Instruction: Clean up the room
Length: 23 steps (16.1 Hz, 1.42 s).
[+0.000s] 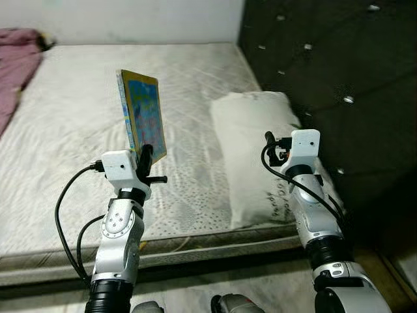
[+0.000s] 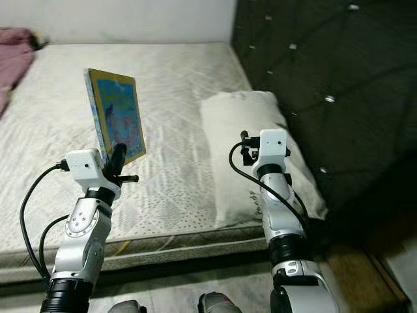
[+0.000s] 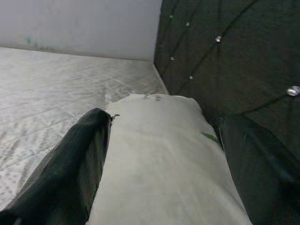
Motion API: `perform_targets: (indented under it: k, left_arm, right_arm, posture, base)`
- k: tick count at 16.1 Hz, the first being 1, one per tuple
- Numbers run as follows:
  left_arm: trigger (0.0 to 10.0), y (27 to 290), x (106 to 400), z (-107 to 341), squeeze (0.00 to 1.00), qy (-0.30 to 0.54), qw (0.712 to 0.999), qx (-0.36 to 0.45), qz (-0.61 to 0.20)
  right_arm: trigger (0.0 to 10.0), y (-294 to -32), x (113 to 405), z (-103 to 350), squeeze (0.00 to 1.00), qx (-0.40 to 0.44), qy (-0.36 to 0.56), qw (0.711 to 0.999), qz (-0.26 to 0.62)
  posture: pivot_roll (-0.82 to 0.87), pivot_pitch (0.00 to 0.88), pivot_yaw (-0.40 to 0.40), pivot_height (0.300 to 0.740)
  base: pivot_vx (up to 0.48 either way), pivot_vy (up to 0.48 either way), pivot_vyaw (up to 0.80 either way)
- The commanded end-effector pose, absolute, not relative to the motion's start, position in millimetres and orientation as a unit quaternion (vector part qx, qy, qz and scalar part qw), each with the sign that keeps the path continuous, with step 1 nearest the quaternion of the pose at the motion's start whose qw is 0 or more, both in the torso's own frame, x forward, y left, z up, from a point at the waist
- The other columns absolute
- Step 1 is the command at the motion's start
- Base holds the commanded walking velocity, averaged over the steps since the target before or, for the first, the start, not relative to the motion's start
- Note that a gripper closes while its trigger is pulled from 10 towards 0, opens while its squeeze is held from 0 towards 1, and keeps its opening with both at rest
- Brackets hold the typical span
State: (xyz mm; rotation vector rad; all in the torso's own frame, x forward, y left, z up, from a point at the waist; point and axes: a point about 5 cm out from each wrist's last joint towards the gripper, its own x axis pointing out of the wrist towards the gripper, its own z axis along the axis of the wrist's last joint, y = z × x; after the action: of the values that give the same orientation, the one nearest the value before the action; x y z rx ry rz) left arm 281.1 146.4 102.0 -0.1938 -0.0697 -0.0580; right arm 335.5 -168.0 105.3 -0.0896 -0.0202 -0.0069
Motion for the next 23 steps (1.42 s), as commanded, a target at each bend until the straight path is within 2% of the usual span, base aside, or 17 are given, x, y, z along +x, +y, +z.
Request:
perform_targets:
  k: [1,4,10,14,17,23]
  left_arm:
    - [10.0,147.7,283.2,111.8,0.00,-0.058,0.994,-0.090,-0.034]
    - [10.0,147.5,283.1,112.2,0.00,-0.059,0.994,-0.090,-0.035]
    - [10.0,149.2,282.3,110.1,0.00,-0.051,0.994,-0.096,-0.023]
    - [10.0,164.5,272.6,106.2,0.00,-0.038,0.995,-0.084,0.039]
    - [10.0,176.7,258.2,103.2,0.00,-0.031,0.996,-0.069,0.051]
    - [10.0,173.5,253.2,102.0,0.00,-0.016,0.996,-0.078,0.050]
  right_arm:
    - [10.0,-167.7,336.3,104.8,0.00,-0.041,-0.008,0.999,-0.004]
    - [10.0,-167.9,336.6,104.8,0.00,-0.041,-0.007,0.999,-0.005]
    - [10.0,-168.5,335.9,106.0,0.00,-0.038,-0.012,0.999,-0.004]
    - [10.0,-161.0,325.0,101.8,0.00,-0.019,-0.004,0.999,0.030]
    - [10.0,-162.1,314.3,97.4,0.00,-0.020,0.004,0.999,0.039]
    - [10.0,-162.7,305.8,96.1,0.00,-0.015,0.016,0.999,0.048]
  posture:
    - [-0.05,0.000,-0.019,0.740]
    - [-0.05,0.000,-0.018,0.740]
    - [-0.04,0.000,-0.020,0.740]
    - [-0.03,0.000,-0.029,0.740]
    - [-0.02,0.034,-0.040,0.740]
    - [-0.02,0.063,-0.043,0.740]
  base:
    - [0.000,0.000,-0.61]
    - [0.000,0.000,-0.60]
    - [0.000,0.000,0.00]
    - [0.000,0.000,0.00]
    - [0.000,0.000,0.00]
    - [0.000,0.000,0.00]
